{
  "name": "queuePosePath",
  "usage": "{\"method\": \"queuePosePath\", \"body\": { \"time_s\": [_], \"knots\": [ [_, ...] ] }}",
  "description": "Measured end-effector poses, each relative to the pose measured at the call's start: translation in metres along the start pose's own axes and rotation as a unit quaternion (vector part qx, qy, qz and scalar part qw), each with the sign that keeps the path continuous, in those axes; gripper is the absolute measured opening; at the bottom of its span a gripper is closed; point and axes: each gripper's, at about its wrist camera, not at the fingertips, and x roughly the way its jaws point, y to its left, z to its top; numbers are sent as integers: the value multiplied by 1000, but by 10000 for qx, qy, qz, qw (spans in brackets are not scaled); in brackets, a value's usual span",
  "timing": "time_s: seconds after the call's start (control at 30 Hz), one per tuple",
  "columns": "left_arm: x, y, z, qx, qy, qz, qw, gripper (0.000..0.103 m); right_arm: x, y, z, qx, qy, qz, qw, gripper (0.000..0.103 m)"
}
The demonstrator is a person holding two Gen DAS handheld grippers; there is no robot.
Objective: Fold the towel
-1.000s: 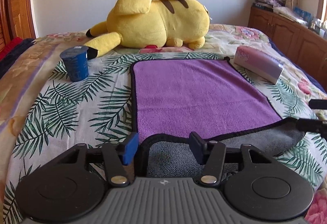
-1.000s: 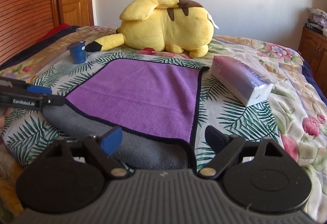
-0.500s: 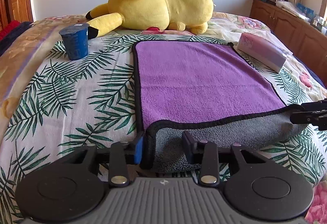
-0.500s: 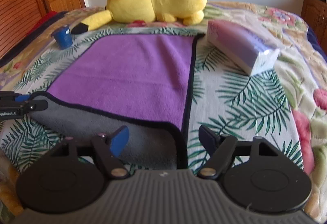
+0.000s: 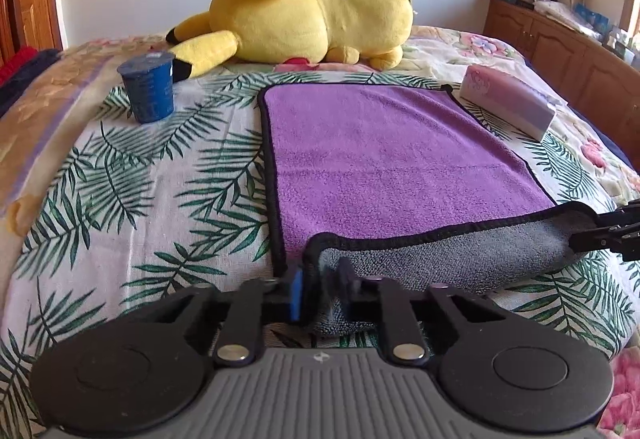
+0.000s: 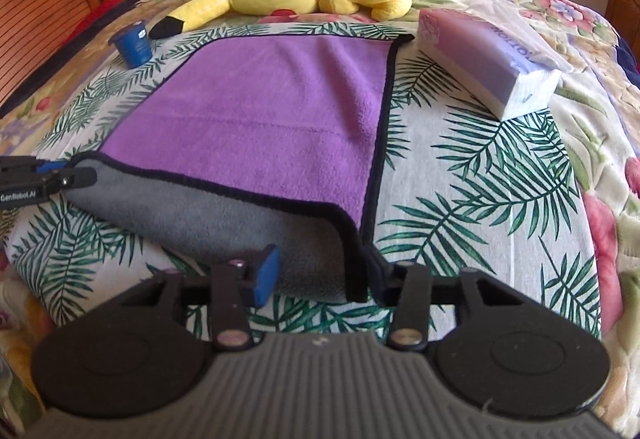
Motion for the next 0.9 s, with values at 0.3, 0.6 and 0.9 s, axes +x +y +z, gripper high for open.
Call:
{"method": "queuePosePath", "body": {
  "time_s": [0.3,0.6,0.9],
  "knots": [
    [-9,-7,2,149,-158,-146,9997,0,-5,2,-1,-82,-103,30,9999,21],
    [-14,-7,4,81,-320,-268,9991,0,-13,4,2,-264,-416,23,9988,4],
    [-24,-7,8,40,-558,-315,9979,0,-18,7,4,-354,-644,-28,9973,3]
  ]
}}
